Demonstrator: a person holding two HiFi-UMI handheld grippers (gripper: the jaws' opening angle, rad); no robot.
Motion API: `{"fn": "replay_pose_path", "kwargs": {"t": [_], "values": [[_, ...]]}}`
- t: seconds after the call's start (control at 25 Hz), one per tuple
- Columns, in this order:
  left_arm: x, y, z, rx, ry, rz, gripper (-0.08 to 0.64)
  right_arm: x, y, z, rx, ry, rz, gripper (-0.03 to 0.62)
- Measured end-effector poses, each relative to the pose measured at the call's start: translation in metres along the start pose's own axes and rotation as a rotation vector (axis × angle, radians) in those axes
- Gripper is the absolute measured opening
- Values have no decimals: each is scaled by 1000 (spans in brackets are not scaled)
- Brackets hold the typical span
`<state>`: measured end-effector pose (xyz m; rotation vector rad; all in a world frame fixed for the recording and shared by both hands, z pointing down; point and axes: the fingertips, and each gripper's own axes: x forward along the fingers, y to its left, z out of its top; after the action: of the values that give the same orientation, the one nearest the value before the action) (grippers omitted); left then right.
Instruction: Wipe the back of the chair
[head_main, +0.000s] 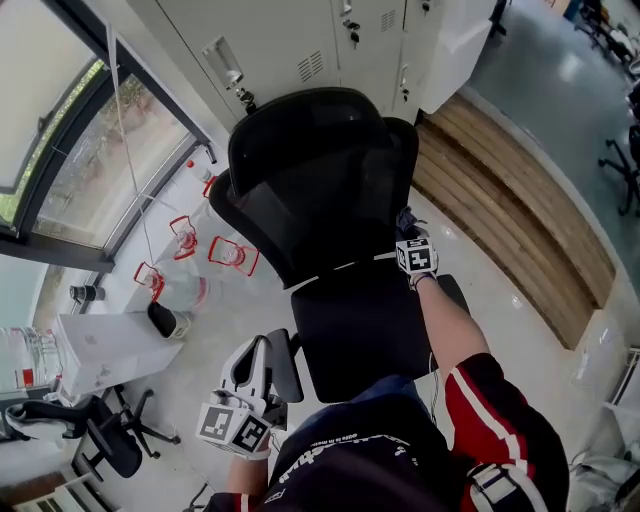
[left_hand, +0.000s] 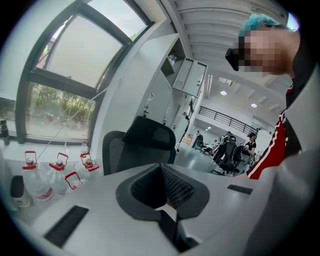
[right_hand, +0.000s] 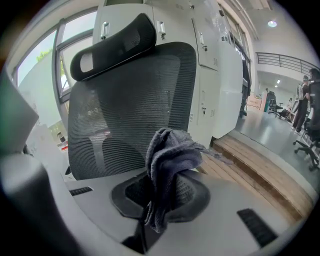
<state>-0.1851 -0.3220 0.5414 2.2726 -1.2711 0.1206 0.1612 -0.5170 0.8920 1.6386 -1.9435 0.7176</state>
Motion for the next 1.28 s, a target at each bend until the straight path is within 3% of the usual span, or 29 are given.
{"fn": "replay_pose_path", "kwargs": {"t": [0.4, 1.28], "values": [[-33, 24, -1, -30, -42, 69, 26, 15, 69, 4, -66, 7, 79, 66], [-174, 98, -20, -157, -156, 328, 26, 38, 354, 4, -290, 34, 419, 66]]}}
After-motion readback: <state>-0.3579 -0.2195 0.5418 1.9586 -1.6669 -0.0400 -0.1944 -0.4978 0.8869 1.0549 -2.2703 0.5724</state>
